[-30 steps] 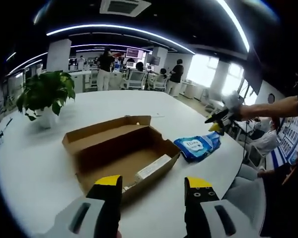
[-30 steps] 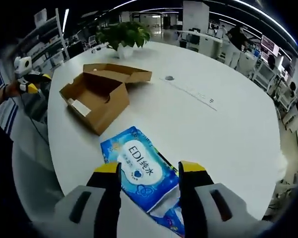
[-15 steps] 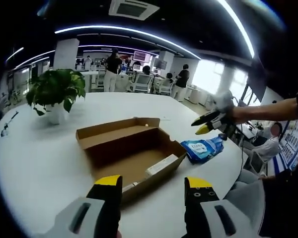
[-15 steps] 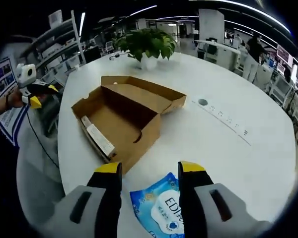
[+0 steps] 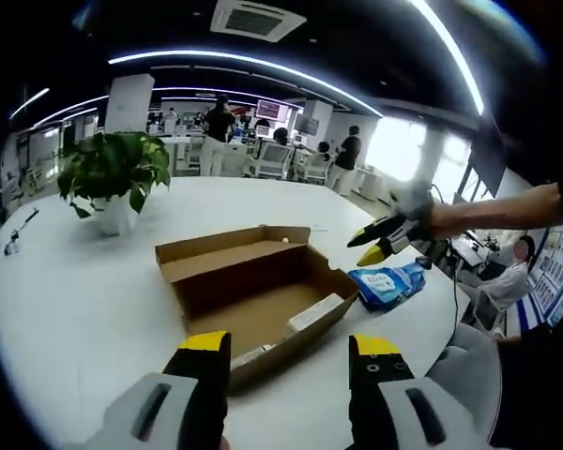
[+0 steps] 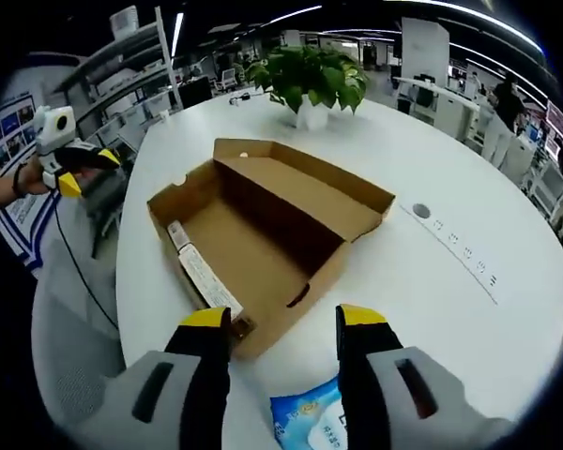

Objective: Operate the shoe box by opening the lid, removing the specified soft item, and placing it in the target area until the item is outside and the box remains undamaged.

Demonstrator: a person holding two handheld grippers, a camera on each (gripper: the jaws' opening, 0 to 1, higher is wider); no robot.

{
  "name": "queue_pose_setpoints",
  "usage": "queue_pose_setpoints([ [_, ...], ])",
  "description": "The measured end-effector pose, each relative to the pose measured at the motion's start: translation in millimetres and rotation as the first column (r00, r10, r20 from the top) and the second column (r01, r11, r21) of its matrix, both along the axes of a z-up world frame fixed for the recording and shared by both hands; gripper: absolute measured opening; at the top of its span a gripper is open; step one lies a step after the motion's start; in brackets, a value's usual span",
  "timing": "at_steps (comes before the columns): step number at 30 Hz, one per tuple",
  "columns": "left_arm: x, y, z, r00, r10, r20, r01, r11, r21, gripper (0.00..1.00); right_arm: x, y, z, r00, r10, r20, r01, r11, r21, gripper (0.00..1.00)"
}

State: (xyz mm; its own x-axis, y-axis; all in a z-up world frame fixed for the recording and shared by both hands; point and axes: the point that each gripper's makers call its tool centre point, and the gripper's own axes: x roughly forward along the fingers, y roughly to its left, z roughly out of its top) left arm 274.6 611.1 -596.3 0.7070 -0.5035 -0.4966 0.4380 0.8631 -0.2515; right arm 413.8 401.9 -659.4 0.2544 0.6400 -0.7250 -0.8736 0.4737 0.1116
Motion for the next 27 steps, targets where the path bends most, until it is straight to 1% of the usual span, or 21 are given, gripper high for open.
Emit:
queue_pose_setpoints([
  [7,1.6,-2,-1.8,1.000,-0.009,-0.001,0.009,1.000,-0.007,0.51,1,6,0.8,1.000,0.028,0.001,-0.028,1.000,-0.010,0.41],
  [9,1.7,-3,-2.2,1.000,-0.012,-0.001,0.012,1.000,-0.006,0.51,1,9,-1.0,0.999,0.047,0.000,-0.047,0.999,-0.020,0.41],
  [12,3.0,-4,-3.5,1.000,-0.010,-0.003,0.010,1.000,-0.013,0.51,-3,15,-5.5,0.995,0.101,-0.005,-0.101,0.994,-0.051,0.41],
  [14,3.3,-6,-4.6,1.000,-0.013,-0.005,0.013,1.000,-0.014,0.51,-5,20,-9.2,0.987,0.160,-0.001,-0.159,0.984,-0.085,0.41],
  [19,2.3,-10,-5.9,1.000,-0.015,-0.005,0.014,1.000,-0.021,0.51,-9,34,-22.2,0.968,0.250,-0.013,-0.249,0.957,-0.147,0.41],
  [23,-1.3,-12,-8.9,1.000,-0.014,-0.009,0.014,1.000,-0.023,0.51,-12,45,-27.9,0.954,0.299,-0.022,-0.298,0.940,-0.168,0.42],
  [27,-4.6,-9,-12.7,1.000,0.000,-0.017,0.000,1.000,-0.027,0.51,-17,54,-34.0,0.932,0.362,-0.032,-0.361,0.912,-0.197,0.42],
])
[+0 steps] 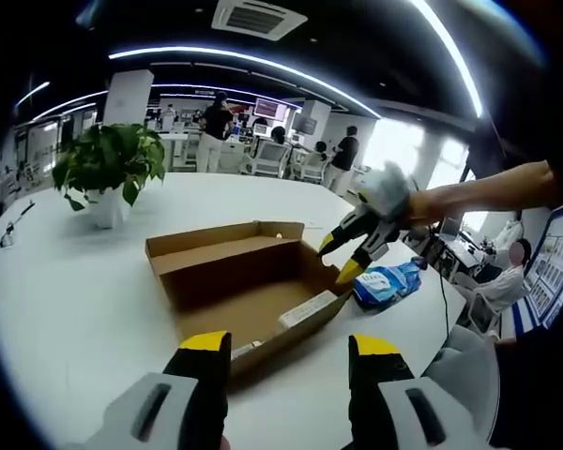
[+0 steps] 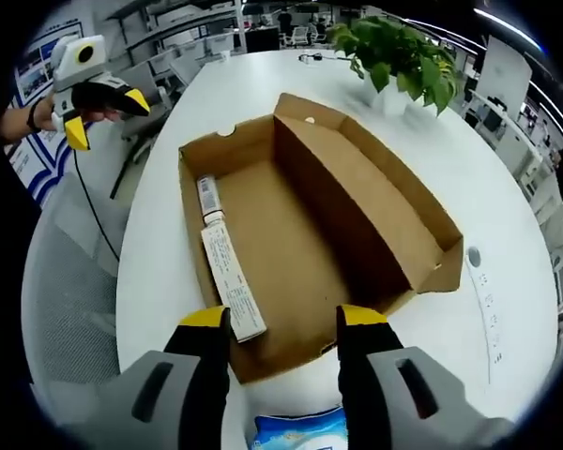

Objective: Operate the shoe box by opening the lid, removing the specified soft item, and placing it in the target area until the item is outside and the box remains undamaged.

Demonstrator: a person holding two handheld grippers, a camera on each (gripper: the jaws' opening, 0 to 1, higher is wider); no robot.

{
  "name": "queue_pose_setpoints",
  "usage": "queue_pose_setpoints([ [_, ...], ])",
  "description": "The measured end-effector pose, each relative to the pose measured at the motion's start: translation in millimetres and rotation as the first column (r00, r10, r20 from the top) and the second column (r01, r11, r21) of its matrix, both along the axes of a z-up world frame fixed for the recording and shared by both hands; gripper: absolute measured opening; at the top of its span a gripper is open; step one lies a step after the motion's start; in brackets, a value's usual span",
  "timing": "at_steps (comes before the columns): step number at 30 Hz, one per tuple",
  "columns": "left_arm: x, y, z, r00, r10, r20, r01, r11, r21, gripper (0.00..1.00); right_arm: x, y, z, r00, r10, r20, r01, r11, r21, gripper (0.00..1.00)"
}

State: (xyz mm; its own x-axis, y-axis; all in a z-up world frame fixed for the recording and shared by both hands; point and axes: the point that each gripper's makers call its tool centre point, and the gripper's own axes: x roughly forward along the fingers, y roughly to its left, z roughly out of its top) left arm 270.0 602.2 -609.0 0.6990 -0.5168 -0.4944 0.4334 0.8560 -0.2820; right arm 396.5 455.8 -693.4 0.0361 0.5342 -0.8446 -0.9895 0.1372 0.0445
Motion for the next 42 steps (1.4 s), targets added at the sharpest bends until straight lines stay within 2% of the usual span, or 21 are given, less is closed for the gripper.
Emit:
queue_pose_setpoints([
  [6,-2.1,0,-1.4,1.000,0.007,-0.003,-0.007,1.000,-0.001,0.51,-3,3,-15.4,0.996,0.089,0.001,-0.089,0.994,-0.066,0.43],
  [9,-3.5,0,-1.2,1.000,0.012,-0.003,-0.012,1.000,-0.002,0.51,-5,3,-23.6,0.989,0.149,-0.003,-0.148,0.983,-0.109,0.43],
  [16,-8.1,5,-3.2,1.000,0.018,-0.010,-0.018,1.000,0.004,0.51,-5,12,-32.4,0.980,0.195,-0.026,-0.197,0.972,-0.131,0.43],
  [19,-10.2,8,-3.3,1.000,0.022,-0.011,-0.022,1.000,0.009,0.51,-7,13,-38.4,0.970,0.243,-0.019,-0.243,0.956,-0.161,0.41],
  [22,-11.3,10,-3.6,1.000,0.027,-0.013,-0.027,1.000,0.009,0.51,-2,15,-36.5,0.968,0.252,0.006,-0.248,0.956,-0.155,0.44],
  [34,-15.3,8,-4.0,1.000,0.026,-0.016,-0.026,1.000,0.012,0.51,7,7,-35.1,0.967,0.254,0.025,-0.245,0.954,-0.174,0.41],
  [38,-16.2,6,-5.0,1.000,0.021,-0.018,-0.021,1.000,0.011,0.51,-4,15,-32.2,0.962,0.273,-0.001,-0.270,0.953,-0.139,0.43],
  [42,-15.6,5,-3.7,1.000,0.017,-0.015,-0.017,1.000,0.013,0.51,-8,22,-37.9,0.949,0.315,0.005,-0.310,0.937,-0.163,0.40],
])
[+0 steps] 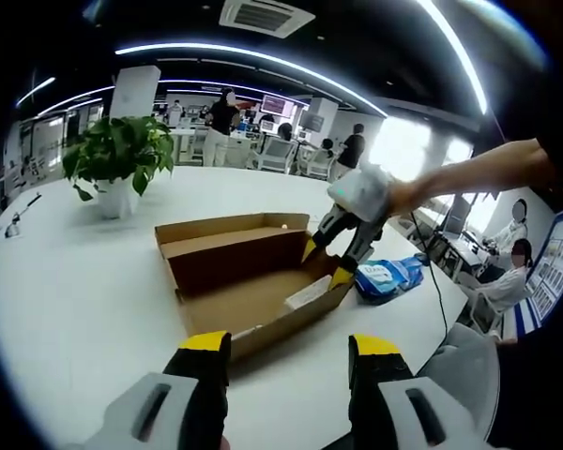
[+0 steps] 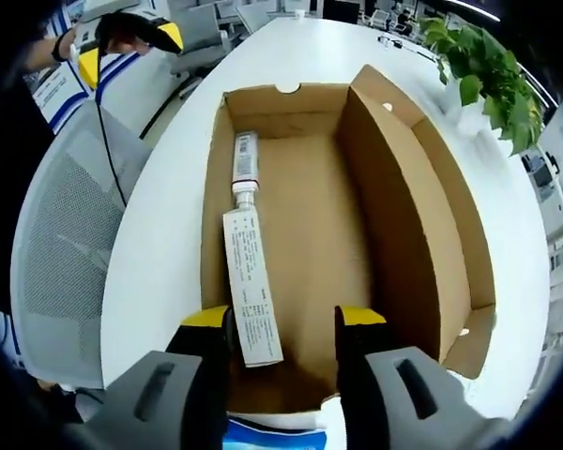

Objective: Operate the shoe box by opening the lid, removing the specified soft item, and placing it in the target area until the item is outside and the box remains undamaged.

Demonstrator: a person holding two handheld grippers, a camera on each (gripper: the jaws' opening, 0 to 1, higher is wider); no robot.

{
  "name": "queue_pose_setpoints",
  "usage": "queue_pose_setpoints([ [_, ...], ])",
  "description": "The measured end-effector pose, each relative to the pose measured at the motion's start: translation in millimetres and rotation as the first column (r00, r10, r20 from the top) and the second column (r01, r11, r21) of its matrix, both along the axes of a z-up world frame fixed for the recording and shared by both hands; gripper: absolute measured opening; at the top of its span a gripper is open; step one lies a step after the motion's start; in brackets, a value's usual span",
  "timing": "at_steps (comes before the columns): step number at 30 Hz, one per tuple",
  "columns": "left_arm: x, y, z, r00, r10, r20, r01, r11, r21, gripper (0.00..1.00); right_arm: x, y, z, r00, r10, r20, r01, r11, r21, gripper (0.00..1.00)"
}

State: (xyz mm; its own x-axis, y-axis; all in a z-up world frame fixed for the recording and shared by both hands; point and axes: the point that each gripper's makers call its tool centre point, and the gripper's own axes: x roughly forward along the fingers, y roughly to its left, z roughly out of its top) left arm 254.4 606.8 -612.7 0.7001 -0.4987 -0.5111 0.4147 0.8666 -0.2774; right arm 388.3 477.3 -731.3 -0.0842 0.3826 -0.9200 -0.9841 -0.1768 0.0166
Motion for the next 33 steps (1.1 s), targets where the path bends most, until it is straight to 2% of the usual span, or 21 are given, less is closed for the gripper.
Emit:
queue_pose_setpoints([
  [2,2.1,1,-0.4,1.000,-0.002,0.001,0.002,1.000,-0.001,0.51,2,1,-2.1,1.000,0.025,0.009,-0.024,1.000,-0.016,0.39],
  [6,4.1,2,-0.8,1.000,-0.001,0.003,0.001,1.000,-0.003,0.51,0,5,-9.0,0.993,0.103,0.065,-0.099,0.993,-0.069,0.37],
  [11,3.3,3,-0.2,1.000,-0.001,0.004,0.001,1.000,0.000,0.51,-11,14,-16.9,0.986,0.149,0.070,-0.142,0.986,-0.092,0.30],
  [18,1.1,8,0.0,1.000,0.008,0.005,-0.008,1.000,0.006,0.51,-20,23,-28.7,0.988,0.153,0.027,-0.149,0.983,-0.109,0.21],
  [22,0.2,9,-2.3,1.000,0.004,0.003,-0.004,1.000,0.016,0.52,-25,21,-31.2,0.993,0.118,-0.012,-0.119,0.985,-0.126,0.18],
  [28,2.5,9,-4.9,1.000,-0.003,0.005,0.003,1.000,0.024,0.53,-23,19,-31.2,0.997,0.077,0.004,-0.076,0.988,-0.132,0.18],
  [33,2.9,8,-9.4,1.000,-0.017,-0.005,0.017,0.999,0.041,0.55,-20,18,-27.2,0.996,0.086,0.032,-0.081,0.988,-0.130,0.18],
])
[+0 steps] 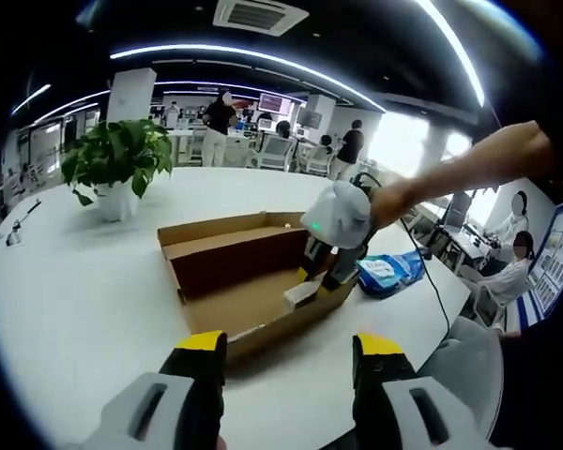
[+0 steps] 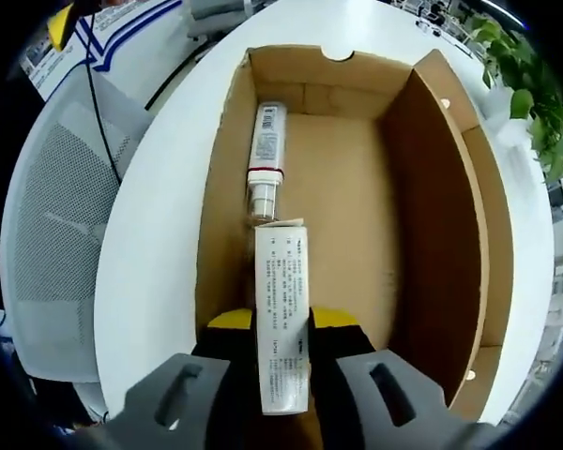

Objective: Operate the shoe box by opening the lid, removing the specified soft item, and placing it in the target area until the item is outside and the box remains undamaged.

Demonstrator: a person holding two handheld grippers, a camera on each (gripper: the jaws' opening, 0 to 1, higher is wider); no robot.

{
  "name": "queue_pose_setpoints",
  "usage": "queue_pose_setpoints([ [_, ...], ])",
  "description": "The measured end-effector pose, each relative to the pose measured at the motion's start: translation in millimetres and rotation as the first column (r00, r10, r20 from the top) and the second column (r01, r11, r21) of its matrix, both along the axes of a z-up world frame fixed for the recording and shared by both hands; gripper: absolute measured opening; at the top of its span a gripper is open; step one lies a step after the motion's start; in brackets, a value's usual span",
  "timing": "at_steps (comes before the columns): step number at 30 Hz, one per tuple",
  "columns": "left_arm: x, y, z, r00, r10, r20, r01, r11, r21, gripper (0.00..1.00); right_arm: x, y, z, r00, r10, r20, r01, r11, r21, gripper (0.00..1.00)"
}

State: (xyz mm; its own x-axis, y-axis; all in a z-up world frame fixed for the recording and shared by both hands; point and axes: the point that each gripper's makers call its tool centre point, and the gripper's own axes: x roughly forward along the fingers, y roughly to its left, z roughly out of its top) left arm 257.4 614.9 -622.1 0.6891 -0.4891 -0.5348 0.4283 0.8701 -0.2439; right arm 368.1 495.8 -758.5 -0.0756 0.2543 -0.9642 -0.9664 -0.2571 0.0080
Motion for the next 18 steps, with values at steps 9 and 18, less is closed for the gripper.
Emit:
queue_pose_setpoints([
  [9,-1.7,-7,-4.2,0.999,-0.028,-0.025,0.028,1.000,0.015,0.57,11,2,32.2,0.998,-0.062,0.033,0.059,0.995,0.076,0.18],
  [18,-6.1,-14,-2.1,0.997,-0.068,-0.035,0.069,0.997,0.031,0.58,28,-7,77.6,0.988,-0.134,0.073,0.122,0.981,0.153,0.17],
])
